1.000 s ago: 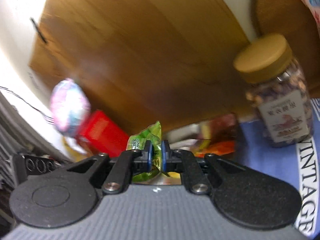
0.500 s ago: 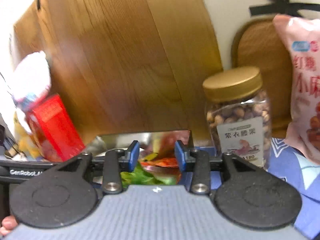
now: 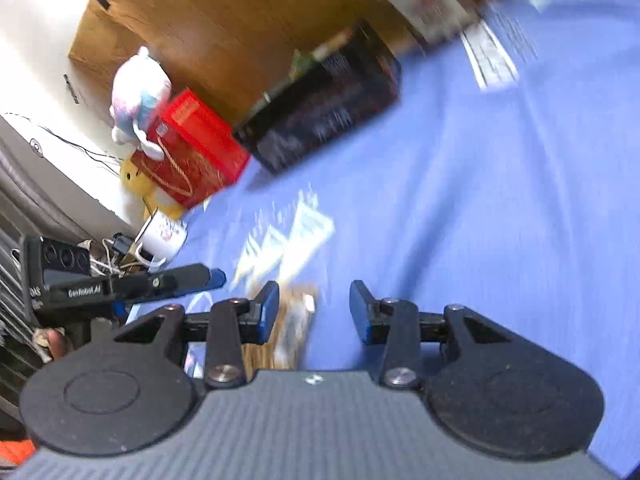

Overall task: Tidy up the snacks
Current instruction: 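Grasp the sunflower-seed packet with the right gripper and lift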

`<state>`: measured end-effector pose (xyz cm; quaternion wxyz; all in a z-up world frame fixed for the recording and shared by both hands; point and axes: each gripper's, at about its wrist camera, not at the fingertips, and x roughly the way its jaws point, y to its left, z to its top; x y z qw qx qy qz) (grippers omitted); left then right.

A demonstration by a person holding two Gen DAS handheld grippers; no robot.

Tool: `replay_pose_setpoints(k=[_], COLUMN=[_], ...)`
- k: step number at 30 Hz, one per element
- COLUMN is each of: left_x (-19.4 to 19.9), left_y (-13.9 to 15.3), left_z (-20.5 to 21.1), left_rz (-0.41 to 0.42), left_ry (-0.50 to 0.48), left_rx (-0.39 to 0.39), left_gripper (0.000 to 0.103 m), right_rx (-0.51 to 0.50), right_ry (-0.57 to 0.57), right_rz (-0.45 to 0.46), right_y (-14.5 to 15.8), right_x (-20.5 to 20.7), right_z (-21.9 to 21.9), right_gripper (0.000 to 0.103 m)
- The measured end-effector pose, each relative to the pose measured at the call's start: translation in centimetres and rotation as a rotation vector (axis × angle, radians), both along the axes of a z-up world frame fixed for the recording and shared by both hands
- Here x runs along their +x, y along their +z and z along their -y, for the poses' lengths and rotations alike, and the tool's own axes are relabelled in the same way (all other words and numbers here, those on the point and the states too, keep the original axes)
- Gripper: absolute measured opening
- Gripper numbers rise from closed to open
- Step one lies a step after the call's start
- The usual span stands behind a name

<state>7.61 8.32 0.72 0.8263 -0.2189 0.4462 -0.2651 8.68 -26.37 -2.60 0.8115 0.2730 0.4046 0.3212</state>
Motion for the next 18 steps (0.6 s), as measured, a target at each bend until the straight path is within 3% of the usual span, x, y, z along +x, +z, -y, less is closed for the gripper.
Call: replay_pose_setpoints(k=[2, 4, 5, 6, 7, 9, 11, 13, 16, 18], left_x=[-1.0, -1.7, -1.9, -1.9, -1.8, -1.6, -1.6, -1.7, -1.5, -1.1], left_y=[-1.4, -1.9, -1.9, -2.2, -2.8, -3.4, -2.8, -1.9, -0.5, 0.2], left_z=[0.0, 0.6, 0.9, 1.1, 1.4, 1.5, 1.5, 1.4, 1.2, 1.1], left_rz=[-0.032, -0.037, -0.034, -0.044, -0.07, -0.094, -0.074, -0.043, -0.001, 0.015], left_ry=[-0.002, -0.009, -0.006, -0.006, -0.015, 0.001, -0.002, -0.013, -0.028, -0.042], left_rx=[-0.085, -0.114, -0.115, -0.122, -0.143, -0.18, -0.169, -0.162, -0.176, -0.204], left_gripper=[0.045, 0.044, 0.04, 0.023, 0.019, 0.017, 0.015, 0.014, 0.014, 0.012], right_rx=[0.028, 0.06, 0.085, 0.09, 0.085, 0.101, 0.081, 0.099, 0.168, 0.18], right_ry=[-0.006, 0.003, 0.012, 0.004, 0.01, 0.026, 0.008, 0.001, 0.024, 0.015], right_rz=[-0.009, -0.034, -0.053, -0.047, -0.039, -0.059, -0.026, -0.026, -0.029, 0.018], right_y=[0.0, -0.3, -0.7, -0.6, -0.5, -0.7, -0.6, -0.6, -0.5, 0.4], right_x=[-0.6, -0.6, -0.5, -0.6, -0.7, -0.9, -1.2, -1.0, -0.7, -0.7], right_z=[-0.1, -0.5, -0.9, -1.1, -1.4, -2.5, -2.8, -2.7, -2.4, -2.3], right_gripper=[0.039, 0.036, 0.034, 0.029, 0.025, 0.019, 0.018, 0.005, 0.004, 0.011])
